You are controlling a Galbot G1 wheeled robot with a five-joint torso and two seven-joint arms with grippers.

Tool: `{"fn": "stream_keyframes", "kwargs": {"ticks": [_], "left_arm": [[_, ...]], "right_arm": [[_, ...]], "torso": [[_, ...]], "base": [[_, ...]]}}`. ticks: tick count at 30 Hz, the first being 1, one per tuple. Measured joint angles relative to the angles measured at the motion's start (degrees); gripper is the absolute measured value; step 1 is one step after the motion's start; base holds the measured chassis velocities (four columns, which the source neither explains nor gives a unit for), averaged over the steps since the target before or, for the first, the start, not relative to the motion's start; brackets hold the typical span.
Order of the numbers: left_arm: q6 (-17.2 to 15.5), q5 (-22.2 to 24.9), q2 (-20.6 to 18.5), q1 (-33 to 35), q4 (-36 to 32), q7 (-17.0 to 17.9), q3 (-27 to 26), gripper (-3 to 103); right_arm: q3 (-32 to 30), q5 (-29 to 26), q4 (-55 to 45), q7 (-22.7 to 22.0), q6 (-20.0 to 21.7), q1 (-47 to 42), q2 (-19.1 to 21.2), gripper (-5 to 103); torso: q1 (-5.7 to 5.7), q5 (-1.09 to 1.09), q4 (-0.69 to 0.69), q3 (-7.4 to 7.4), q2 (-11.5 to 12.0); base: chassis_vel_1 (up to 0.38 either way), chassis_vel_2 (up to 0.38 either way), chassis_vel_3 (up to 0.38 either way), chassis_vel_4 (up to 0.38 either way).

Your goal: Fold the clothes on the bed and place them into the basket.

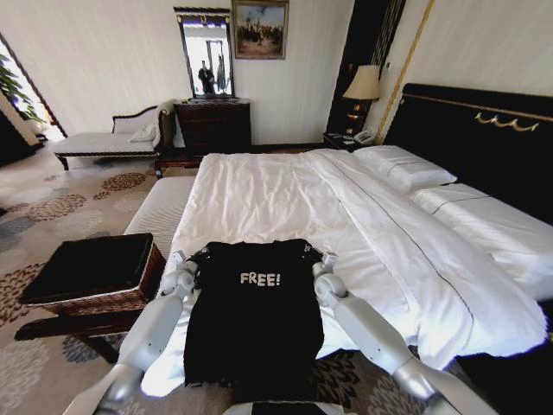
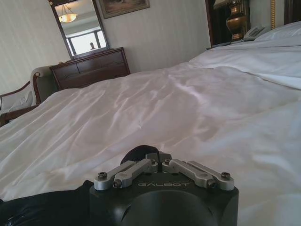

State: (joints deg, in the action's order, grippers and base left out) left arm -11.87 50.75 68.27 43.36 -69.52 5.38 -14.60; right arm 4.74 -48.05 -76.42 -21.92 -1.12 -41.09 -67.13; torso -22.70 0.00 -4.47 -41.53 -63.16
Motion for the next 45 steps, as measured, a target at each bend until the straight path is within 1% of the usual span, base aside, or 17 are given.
{"fn": "stream_keyframes", "kwargs": {"ticks": [9, 13, 14, 17, 20, 22, 23, 25, 26, 28, 29, 32, 34, 35, 37, 39, 45], "left_arm": [[-0.8, -1.5, 0.1, 1.2, -1.8, 2.8, -0.1, 0], [-1.8, -1.3, -0.6, 3.3, -6.0, 4.8, -1.8, 11], [-2.0, -1.3, -1.0, 4.3, -8.1, 5.2, -2.8, 16], [-2.1, -1.9, -1.9, 6.7, -11.8, 5.7, -5.1, 27], [-2.1, -0.9, -3.3, 12.3, -18.2, 6.6, -9.6, 38], [-2.0, -0.7, -3.6, 14.2, -19.7, 6.8, -10.9, 43], [-1.9, -0.6, -3.8, 16.2, -21.1, 6.9, -12.1, 48], [-1.7, -0.6, -3.8, 20.5, -23.9, 7.0, -15.0, 59], [-1.7, -0.1, -3.5, 23.0, -25.9, 7.1, -16.6, 59], [-1.7, 0.7, -3.3, 25.1, -27.8, 7.0, -18.1, 65], [-1.8, 1.9, -3.1, 27.1, -29.8, 6.5, -19.6, 70], [-1.8, 4.0, -3.3, 30.2, -33.4, 4.4, -22.0, 81], [-1.3, 4.8, -3.9, 32.4, -36.1, 1.7, -23.5, 92], [-0.3, 4.9, -5.1, 34.6, -39.2, -1.5, -25.0, 96], [0.5, 4.5, -5.8, 36.2, -41.7, -3.8, -26.0, 96], [2.7, -0.2, -5.4, 39.4, -45.8, -7.2, -27.2, 100], [6.6, -10.3, 1.1, 42.5, -46.6, -7.7, -26.5, 100]], "right_arm": [[0.3, 0.0, -0.6, -1.1, 0.3, -1.0, 1.3, 0], [-0.3, 0.0, -2.6, -2.2, 0.8, -2.5, 2.6, -3], [-0.9, 0.0, -3.7, -2.4, 0.8, -3.3, 3.1, 7], [-3.0, 0.1, -7.1, -3.0, 0.7, -5.7, 4.1, 7], [-7.1, -0.5, -14.2, -4.8, 0.6, -10.7, 5.0, 28], [-8.5, -1.0, -16.6, -5.3, 0.5, -12.6, 5.3, 28], [-9.7, -1.2, -18.2, -5.5, 0.2, -14.1, 5.6, 38], [-11.8, -1.2, -20.5, -5.5, -0.1, -17.1, 6.0, 38], [-13.1, -1.5, -21.5, -5.5, 0.0, -18.8, 5.7, 50], [-14.1, -2.4, -22.2, -5.7, 0.3, -19.8, 5.1, 50], [-15.1, -3.7, -23.0, -6.2, 1.2, -20.9, 4.0, 61], [-16.7, -5.5, -23.6, -6.9, 2.7, -22.1, 2.5, 72], [-18.4, -6.5, -23.9, -7.0, 3.8, -23.4, 0.7, 72], [-19.6, -7.2, -24.2, -6.6, 4.2, -24.7, -0.7, 82], [-20.4, -8.0, -24.8, -6.3, 4.7, -25.7, -1.6, 82], [-21.1, -10.4, -26.3, -6.2, 5.6, -27.8, -3.0, 97], [-18.8, -13.0, -27.0, -7.3, 6.1, -27.8, -3.3, 100]], "torso": [[0.0, -0.01, 0.0, 0.0, 0.0], [0.01, 0.0, 0.01, 0.0, 0.0], [0.0, 0.0, 0.0, 0.0, 0.0], [0.0, -0.01, 0.0, 0.0, 0.0], [0.01, 0.01, 0.01, 0.01, 0.0], [0.01, 0.0, 0.02, 0.01, 0.0], [0.01, 0.0, 0.02, 0.01, 0.0], [0.01, -0.02, 0.0, 0.01, 0.0], [0.01, -0.03, 0.0, 0.02, 0.0], [0.02, -0.02, -0.01, 0.01, 0.0], [0.02, -0.02, 0.01, 0.01, 0.0], [0.02, 0.01, 0.02, 0.01, 0.0], [0.02, -0.01, 0.02, 0.02, 0.0], [0.02, -0.01, 0.0, 0.01, 0.0], [0.01, 0.01, 0.0, 0.01, 0.0], [0.02, 0.02, 0.0, 0.01, 0.0], [0.02, -0.03, 0.01, 0.01, 0.0]], "base": [[0.0, 0.0, 0.0, 0.0], [0.0, 0.0, 0.0, 0.0], [0.0, 0.0, 0.0, 0.0], [0.0, 0.0, 0.0, 0.0], [0.0, 0.0, 0.0, 0.0], [0.0, 0.0, 0.0, 0.0], [0.0, 0.0, 0.0, 0.0], [0.0, 0.0, 0.0, 0.0], [0.0, 0.0, 0.0, 0.0], [0.0, 0.0, 0.0, 0.0], [0.0, 0.0, 0.0, 0.0], [0.0, 0.0, 0.0, 0.0], [0.0, 0.0, 0.0, 0.0], [0.0, 0.0, 0.0, 0.0], [0.0, 0.0, 0.0, 0.0], [0.0, 0.0, 0.0, 0.0], [0.0, 0.0, 0.0, 0.0]]}}
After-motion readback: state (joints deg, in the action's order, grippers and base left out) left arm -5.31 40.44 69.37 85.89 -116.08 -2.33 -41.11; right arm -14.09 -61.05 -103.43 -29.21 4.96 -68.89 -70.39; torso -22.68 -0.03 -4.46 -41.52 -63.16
